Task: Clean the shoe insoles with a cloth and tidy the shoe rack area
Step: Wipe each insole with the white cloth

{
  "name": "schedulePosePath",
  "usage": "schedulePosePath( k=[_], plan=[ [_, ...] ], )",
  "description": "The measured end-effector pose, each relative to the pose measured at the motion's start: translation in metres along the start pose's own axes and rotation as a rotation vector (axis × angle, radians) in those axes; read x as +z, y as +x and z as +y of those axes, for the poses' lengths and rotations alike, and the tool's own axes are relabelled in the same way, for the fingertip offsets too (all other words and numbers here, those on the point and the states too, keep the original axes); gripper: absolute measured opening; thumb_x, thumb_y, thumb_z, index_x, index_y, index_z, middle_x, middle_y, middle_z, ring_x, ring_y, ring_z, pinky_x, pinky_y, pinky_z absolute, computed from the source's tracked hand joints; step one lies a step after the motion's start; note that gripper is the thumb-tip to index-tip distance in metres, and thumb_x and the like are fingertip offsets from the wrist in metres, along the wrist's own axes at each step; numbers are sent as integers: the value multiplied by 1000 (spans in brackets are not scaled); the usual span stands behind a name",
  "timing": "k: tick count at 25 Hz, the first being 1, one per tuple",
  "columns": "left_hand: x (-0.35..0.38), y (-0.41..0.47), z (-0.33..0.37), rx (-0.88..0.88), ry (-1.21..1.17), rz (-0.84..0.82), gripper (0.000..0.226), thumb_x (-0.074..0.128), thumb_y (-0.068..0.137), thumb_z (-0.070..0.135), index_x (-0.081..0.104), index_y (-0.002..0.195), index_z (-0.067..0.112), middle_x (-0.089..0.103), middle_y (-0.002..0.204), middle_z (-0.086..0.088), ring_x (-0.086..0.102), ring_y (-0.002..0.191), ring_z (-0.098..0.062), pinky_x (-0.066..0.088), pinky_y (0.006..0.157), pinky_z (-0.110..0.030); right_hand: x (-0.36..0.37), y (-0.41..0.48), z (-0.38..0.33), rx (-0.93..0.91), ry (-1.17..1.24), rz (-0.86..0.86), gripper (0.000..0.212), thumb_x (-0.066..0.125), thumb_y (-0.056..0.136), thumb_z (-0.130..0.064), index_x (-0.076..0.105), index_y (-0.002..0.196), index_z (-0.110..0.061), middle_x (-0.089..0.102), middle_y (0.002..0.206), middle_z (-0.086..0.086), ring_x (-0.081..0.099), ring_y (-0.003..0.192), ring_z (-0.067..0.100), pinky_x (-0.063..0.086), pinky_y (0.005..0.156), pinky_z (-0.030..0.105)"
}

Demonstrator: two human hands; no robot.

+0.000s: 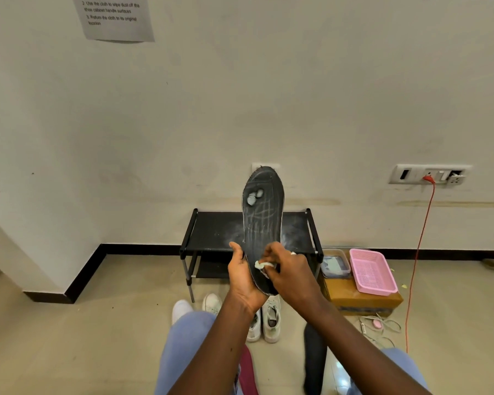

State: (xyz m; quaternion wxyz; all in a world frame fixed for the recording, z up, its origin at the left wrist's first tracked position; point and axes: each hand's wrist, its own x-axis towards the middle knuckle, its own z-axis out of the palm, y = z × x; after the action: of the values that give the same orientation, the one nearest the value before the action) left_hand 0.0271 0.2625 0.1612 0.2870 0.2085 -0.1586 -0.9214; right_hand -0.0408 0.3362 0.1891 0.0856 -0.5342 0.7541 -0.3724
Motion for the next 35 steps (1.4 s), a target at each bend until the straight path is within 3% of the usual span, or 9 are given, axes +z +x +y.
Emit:
schedulePosePath(
  k=[5, 11, 16, 20, 22, 27, 31, 35],
  plan=[
    [-7, 1, 1, -86, 31, -9, 73, 27, 93, 62, 77, 92, 9, 70, 100, -17, 69, 91, -30, 53, 84, -41, 2, 37, 0, -26, -79, 62, 15, 58, 88, -13, 55, 103, -9, 67, 94, 13, 63, 88, 26, 52, 76, 42],
    [-10, 3, -2, -91, 60, -19, 58, 30, 97, 54, 67, 110, 11, 70, 103, -16, 70, 89, -30, 55, 80, -40, 0, 47, 7, -62, -88, 88, 16, 57, 88, -10, 56, 104, -12, 69, 96, 8, 64, 90, 22, 54, 78, 40],
    [-9, 11, 0, -156, 48, -26, 72, 32, 91, 62, 72, 97, 4, 68, 99, -20, 69, 88, -32, 55, 79, -43, 0, 18, 14, -76, -82, -25, 23, 59, 86, -8, 57, 107, -16, 68, 98, 7, 64, 92, 19, 54, 80, 35],
    [-9, 17, -1, -216, 75, 2, 76, 33, 89, 65, 72, 91, 0, 69, 89, -21, 70, 78, -33, 59, 67, -41, 0, 5, 14, -55, -58, -58, 24, 58, 85, -6, 58, 107, -16, 68, 98, 6, 64, 91, 17, 53, 80, 31],
    [-8, 17, -4, -234, 76, -17, 74, 34, 91, 61, 75, 87, 0, 69, 94, -21, 70, 83, -32, 59, 71, -41, 0, 10, 14, -21, -72, -24, 22, 57, 87, -8, 58, 107, -16, 67, 97, 7, 63, 90, 17, 53, 79, 30],
    [0, 11, -13, -220, 51, -33, 51, 41, 93, 47, 74, 100, 9, 67, 109, -17, 64, 100, -31, 49, 91, -41, -6, 39, 17, 1, -114, 98, 20, 58, 87, -12, 56, 106, -14, 67, 94, 11, 62, 86, 24, 53, 76, 35],
    [3, 5, -14, -215, 95, -30, 50, 40, 93, 47, 73, 103, 10, 69, 106, -16, 69, 92, -29, 54, 83, -39, -10, 51, 17, 14, -112, 145, 20, 57, 88, -10, 57, 108, -12, 68, 98, 9, 63, 90, 24, 52, 78, 34],
    [-1, 6, -9, -207, 82, 7, 53, 35, 95, 51, 67, 107, 10, 69, 103, -19, 65, 96, -32, 51, 85, -43, -2, 36, 16, -82, -159, 36, 18, 55, 89, -11, 57, 106, -17, 67, 94, 6, 62, 88, 20, 53, 75, 31]
  ],
)
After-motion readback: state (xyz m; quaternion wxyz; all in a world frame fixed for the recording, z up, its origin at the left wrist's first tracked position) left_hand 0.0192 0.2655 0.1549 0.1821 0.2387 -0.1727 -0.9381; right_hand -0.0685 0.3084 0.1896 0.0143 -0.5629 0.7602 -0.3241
